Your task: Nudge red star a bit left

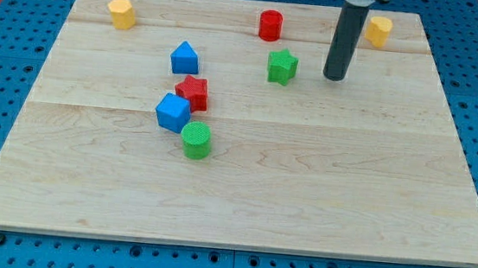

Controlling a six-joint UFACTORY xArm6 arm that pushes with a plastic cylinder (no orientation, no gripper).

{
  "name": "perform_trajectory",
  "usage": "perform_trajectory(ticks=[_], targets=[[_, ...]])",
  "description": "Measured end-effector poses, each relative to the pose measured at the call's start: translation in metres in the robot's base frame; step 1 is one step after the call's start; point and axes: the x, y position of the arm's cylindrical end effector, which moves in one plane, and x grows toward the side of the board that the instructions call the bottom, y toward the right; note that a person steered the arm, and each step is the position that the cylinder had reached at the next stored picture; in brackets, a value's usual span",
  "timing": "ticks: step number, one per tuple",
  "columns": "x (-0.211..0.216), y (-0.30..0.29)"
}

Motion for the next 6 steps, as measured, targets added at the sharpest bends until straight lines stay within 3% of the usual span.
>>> perform_trajectory(ticks=[2, 4, 6], targets=[[0.045, -0.077], [0.046, -0.090], [0.039, -0.138]])
